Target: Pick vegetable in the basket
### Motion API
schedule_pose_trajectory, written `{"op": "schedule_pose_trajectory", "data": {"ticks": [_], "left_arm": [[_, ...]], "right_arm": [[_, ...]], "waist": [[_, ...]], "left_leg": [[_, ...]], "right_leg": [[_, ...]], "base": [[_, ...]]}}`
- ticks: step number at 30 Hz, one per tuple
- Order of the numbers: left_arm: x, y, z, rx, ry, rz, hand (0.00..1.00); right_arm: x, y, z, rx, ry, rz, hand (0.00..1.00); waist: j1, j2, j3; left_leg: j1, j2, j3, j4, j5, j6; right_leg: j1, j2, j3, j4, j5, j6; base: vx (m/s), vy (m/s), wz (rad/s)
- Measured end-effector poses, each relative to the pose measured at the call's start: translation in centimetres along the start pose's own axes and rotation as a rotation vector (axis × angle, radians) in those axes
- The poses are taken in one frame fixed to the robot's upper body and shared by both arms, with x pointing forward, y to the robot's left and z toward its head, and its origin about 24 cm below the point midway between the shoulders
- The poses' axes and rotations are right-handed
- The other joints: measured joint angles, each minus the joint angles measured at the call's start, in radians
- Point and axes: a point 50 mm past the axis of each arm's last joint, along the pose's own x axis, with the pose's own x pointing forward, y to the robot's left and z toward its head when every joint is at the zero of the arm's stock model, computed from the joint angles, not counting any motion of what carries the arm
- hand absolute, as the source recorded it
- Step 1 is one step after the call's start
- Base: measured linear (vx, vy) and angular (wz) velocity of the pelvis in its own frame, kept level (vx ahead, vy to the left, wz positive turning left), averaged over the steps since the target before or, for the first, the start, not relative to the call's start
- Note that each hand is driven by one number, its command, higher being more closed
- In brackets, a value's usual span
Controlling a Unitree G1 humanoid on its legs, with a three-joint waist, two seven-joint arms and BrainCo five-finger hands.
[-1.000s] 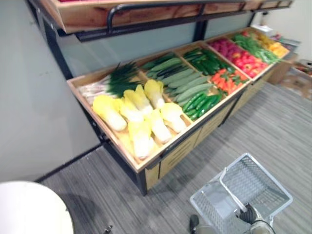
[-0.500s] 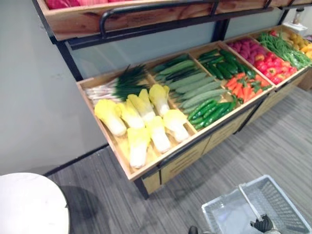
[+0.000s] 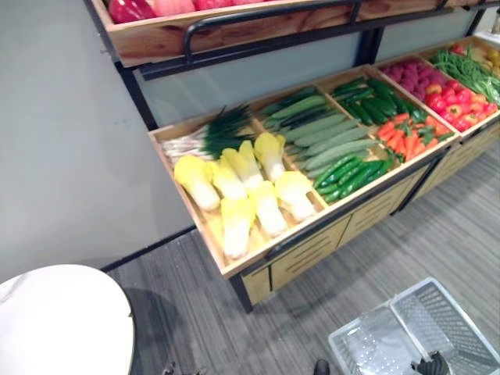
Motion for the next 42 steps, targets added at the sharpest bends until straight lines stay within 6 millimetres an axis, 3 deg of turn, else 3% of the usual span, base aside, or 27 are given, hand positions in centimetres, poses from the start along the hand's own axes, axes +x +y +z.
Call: {"op": "schedule_pose_trajectory", "data": {"ticks": [2, 7, 11, 14, 17, 20, 23, 29, 36, 42], "left_arm": [[0.0, 0.3, 1.5, -0.030, -0.083, 0.043, 0.00], [-0.3, 0.7, 3.6, -0.114, -0.187, 0.111, 0.00], [-1.2, 1.8, 7.3, -0.208, -0.356, 0.211, 0.00], [-3.8, 3.8, 13.0, -0.327, -0.628, 0.297, 0.00], [-7.0, 6.0, 17.1, -0.421, -0.866, 0.372, 0.00], [-9.0, 7.2, 19.8, -0.492, -1.006, 0.423, 0.00], [-9.5, 7.7, 20.9, -0.519, -1.049, 0.444, 0.00], [-9.5, 8.1, 21.7, -0.539, -1.062, 0.471, 0.00], [-7.6, 7.1, 22.6, -0.520, -0.989, 0.437, 0.00], [-6.5, 6.3, 23.8, -0.551, -0.945, 0.389, 0.00]], "right_arm": [[-0.2, 0.4, -0.6, 0.010, 0.025, -0.007, 1.00], [-0.5, 0.3, -1.7, 0.053, 0.069, -0.032, 1.00], [-0.7, 0.6, -2.4, 0.059, 0.100, -0.041, 1.00], [-0.8, 0.6, -2.4, 0.055, 0.101, -0.046, 1.00], [-0.7, 0.5, -2.3, 0.053, 0.096, -0.048, 1.00], [-0.7, 0.1, -2.4, 0.014, 0.090, -0.053, 1.00], [-0.3, -0.5, -1.7, -0.005, 0.062, -0.063, 1.00], [0.1, -0.8, 0.2, -0.077, -0.026, -0.059, 1.00], [0.5, -1.1, 2.2, -0.119, -0.104, -0.060, 1.00], [0.6, -1.1, 3.8, -0.137, -0.161, -0.066, 1.00]], "waist": [[0.002, -0.020, -0.012], [-0.004, -0.015, -0.017], [0.002, -0.013, -0.027], [0.001, -0.011, -0.032], [-0.001, -0.007, -0.050], [-0.007, 0.004, -0.061], [-0.027, 0.009, -0.067], [-0.029, 0.004, -0.067], [-0.058, 0.008, -0.065], [-0.082, -0.001, -0.026]], "left_leg": [[-0.010, -0.030, 0.020, 0.001, -0.008, 0.007], [-0.011, -0.063, 0.031, 0.001, -0.015, 0.019], [-0.012, -0.064, 0.044, -0.001, -0.018, 0.021], [-0.006, -0.061, 0.046, -0.002, -0.015, 0.029], [0.014, -0.061, 0.048, -0.003, -0.015, 0.029], [0.041, -0.065, 0.054, -0.001, -0.024, 0.041], [0.043, -0.068, 0.074, 0.008, -0.043, 0.052], [0.037, -0.073, 0.122, 0.044, -0.073, 0.055], [-0.014, -0.070, 0.161, 0.067, -0.077, 0.054], [-0.015, -0.065, 0.190, 0.061, -0.078, 0.053]], "right_leg": [[-0.004, -0.027, 0.024, -0.030, 0.017, 0.015], [-0.008, -0.057, 0.041, -0.038, 0.023, 0.024], [-0.020, -0.055, 0.056, -0.037, 0.032, 0.034], [-0.022, -0.050, 0.061, -0.037, 0.038, 0.026], [-0.016, -0.049, 0.074, -0.037, 0.038, 0.026], [0.006, -0.052, 0.086, -0.037, 0.038, 0.026], [0.007, -0.057, 0.097, -0.037, 0.038, 0.026], [-0.015, -0.058, 0.145, -0.038, 0.051, 0.035], [-0.090, -0.049, 0.192, -0.039, 0.075, 0.028], [-0.112, -0.038, 0.220, -0.039, 0.077, 0.031]], "base": [[-0.11, 0.141, -0.18], [0.00, 0.068, -0.05], [0.09, 0.029, -0.09], [0.13, 0.032, -0.05], [0.12, 0.012, -0.14], [0.08, 0.024, -0.13], [-0.01, 0.034, -0.13], [-0.08, 0.016, -0.26], [-0.06, -0.029, -0.21], [0.00, -0.022, -0.15]]}}
